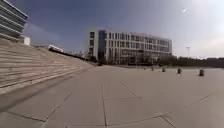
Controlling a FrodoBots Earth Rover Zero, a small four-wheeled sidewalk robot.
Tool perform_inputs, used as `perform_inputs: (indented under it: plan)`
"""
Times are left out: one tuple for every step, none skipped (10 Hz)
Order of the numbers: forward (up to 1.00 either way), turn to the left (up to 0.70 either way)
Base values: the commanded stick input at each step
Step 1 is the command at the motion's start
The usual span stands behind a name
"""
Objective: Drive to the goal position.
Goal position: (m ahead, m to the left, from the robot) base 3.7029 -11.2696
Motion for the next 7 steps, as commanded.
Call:
perform_inputs:
  plan:
    - [0.7,0.0]
    - [0.7,0.0]
    - [0.7,0.0]
    - [0.7,0.0]
    - [0.7,0.0]
    - [0.7,0.0]
    - [0.7,0.0]
